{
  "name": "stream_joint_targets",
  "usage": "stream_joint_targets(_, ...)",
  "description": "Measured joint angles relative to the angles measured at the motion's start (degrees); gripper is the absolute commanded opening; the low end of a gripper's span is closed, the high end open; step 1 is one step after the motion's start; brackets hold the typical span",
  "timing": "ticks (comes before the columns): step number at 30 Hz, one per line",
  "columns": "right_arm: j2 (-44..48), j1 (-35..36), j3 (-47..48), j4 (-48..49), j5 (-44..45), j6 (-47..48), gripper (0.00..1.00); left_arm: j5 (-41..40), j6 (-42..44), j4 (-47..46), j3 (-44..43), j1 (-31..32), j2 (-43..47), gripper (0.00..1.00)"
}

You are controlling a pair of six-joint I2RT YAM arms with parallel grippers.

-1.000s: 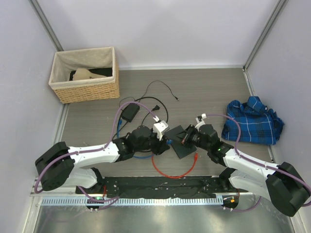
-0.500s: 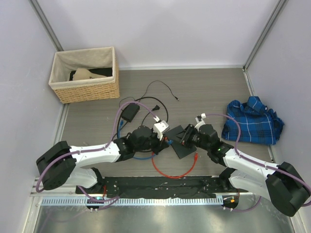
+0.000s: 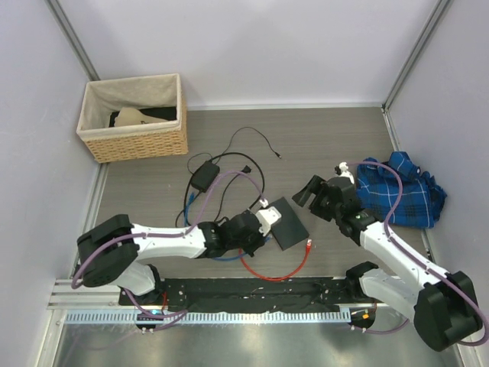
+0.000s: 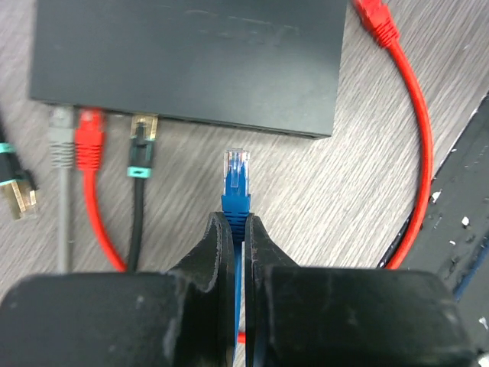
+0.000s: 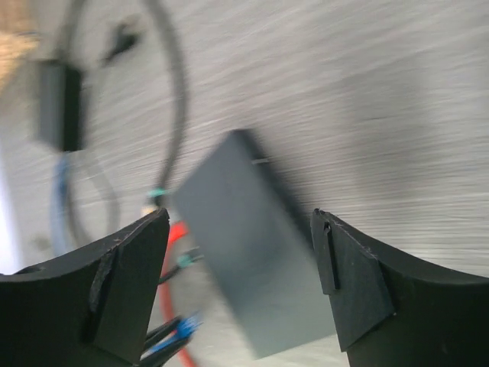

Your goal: Insert the plug into the switch port

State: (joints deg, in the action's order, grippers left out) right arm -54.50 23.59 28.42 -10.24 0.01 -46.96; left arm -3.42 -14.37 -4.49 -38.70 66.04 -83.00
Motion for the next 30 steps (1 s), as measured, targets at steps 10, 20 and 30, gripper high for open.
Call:
stream_joint_targets(10, -12.2, -4.48, 3.85, -4.79, -0.68, 10.49, 0.85, -6.25, 1.03, 8.76, -9.79, 2.51, -8.46, 0.0)
stream_joint_targets(20, -18.8, -4.52, 4.83, -2.64, -7.28, 13.88, 0.85, -7.58, 1.14, 12.98, -10.86, 2.51, -10.14, 0.0)
stream_joint_targets(30, -22.27, -4.55, 5.73, 0.57, -11.26, 14.73, 0.84, -7.52, 1.36, 13.4, -13.42, 2.51, -12.66, 0.0)
